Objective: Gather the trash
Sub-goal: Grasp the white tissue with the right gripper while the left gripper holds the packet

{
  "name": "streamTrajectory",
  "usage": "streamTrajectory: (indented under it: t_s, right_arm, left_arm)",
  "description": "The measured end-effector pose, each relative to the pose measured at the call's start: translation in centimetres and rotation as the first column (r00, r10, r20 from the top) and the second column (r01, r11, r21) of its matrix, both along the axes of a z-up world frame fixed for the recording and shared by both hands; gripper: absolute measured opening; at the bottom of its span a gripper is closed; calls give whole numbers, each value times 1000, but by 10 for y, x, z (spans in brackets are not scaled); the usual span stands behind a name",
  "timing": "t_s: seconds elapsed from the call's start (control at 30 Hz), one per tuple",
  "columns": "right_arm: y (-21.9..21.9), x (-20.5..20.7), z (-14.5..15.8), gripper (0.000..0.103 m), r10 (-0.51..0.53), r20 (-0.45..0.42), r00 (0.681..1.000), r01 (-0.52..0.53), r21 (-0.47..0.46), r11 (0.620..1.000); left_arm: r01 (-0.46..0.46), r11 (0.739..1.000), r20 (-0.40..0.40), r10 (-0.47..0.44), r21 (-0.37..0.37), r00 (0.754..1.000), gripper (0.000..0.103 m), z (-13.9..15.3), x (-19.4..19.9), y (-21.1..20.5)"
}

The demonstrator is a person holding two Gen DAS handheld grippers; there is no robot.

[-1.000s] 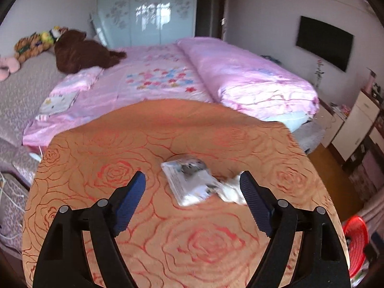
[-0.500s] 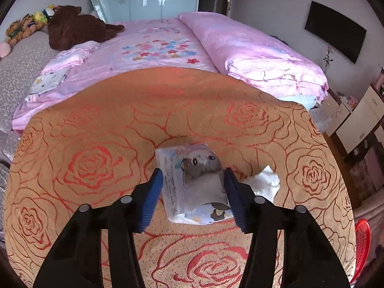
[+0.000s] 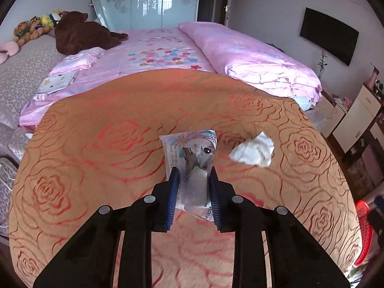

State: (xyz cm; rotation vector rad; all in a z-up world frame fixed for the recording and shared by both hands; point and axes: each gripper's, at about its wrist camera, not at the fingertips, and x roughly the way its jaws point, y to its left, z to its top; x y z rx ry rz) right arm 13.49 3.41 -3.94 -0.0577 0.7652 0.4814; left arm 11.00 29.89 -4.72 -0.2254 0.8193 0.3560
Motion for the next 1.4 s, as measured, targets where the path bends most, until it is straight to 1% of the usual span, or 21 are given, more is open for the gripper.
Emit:
streamTrajectory:
  t_s: [0.1, 0.2, 0.37, 0.47, 0.53, 0.6, 0.7, 0.8, 0.97, 1.03, 1.1, 1.13, 1.2, 1.3, 1.4]
  right_arm:
    - [32, 5, 6, 71, 64, 33, 997, -63, -25, 998]
    - [62, 17, 8, 71, 114, 51, 992, -112, -48, 993]
    - [115, 44, 1, 71, 199, 2, 980, -199, -34, 980]
    - [146, 54, -7, 71, 260, -7, 966, -260, -57, 964]
    - [161, 60, -13, 71, 273, -19, 962, -274, -72, 959]
    - [175, 69, -19, 72, 285, -52, 957, -288, -66, 955]
    - [188, 81, -29, 72, 280, -82, 957, -286, -87, 954]
    - [194, 86, -36, 72, 267, -85, 960, -275, -110, 955]
    - [198, 86, -40, 72, 271, -74, 960, -278, -118, 953]
    - [199, 86, -41, 69, 270, -68, 961, -276, -116, 954]
    - [201, 88, -43, 57, 279, -72, 958, -286, -124, 950]
    - [202, 88, -44, 54, 285, -78, 955, -293, -125, 948]
    - [202, 86, -45, 46, 296, -77, 952, -304, -128, 944]
    - [202, 79, -45, 37, 308, -62, 949, -314, -144, 938]
    - [198, 72, -44, 34, 306, -49, 951, -310, -157, 938]
  left_arm:
    - [-7, 1000, 4, 7, 17, 1000, 24, -2, -12, -2]
    - [-12, 1000, 14, 12, 8, 1000, 24, -2, -20, -1]
    - [-20, 1000, 27, 20, -4, 999, 24, -4, -29, 4]
    - [-25, 999, 37, 26, -28, 999, 24, -5, -34, 7]
    - [-27, 999, 39, 28, -32, 999, 24, -5, -35, 7]
    - [-26, 999, 38, 27, -28, 999, 24, -6, -36, 7]
    - [-27, 999, 37, 28, -27, 999, 24, -7, -36, 6]
    - [-30, 999, 37, 31, -23, 999, 24, -8, -37, 4]
    - [-35, 999, 38, 37, -30, 999, 24, -8, -39, 4]
    - [-38, 999, 38, 40, -35, 998, 24, -8, -40, 3]
    - [-40, 999, 37, 42, -37, 998, 24, -8, -41, 3]
    - [-41, 998, 37, 43, -37, 998, 24, -8, -42, 4]
    - [-43, 998, 36, 44, -36, 998, 24, -8, -42, 3]
    - [-47, 998, 35, 48, -39, 998, 24, -6, -42, 3]
    - [-51, 998, 35, 53, -43, 998, 24, -5, -43, 4]
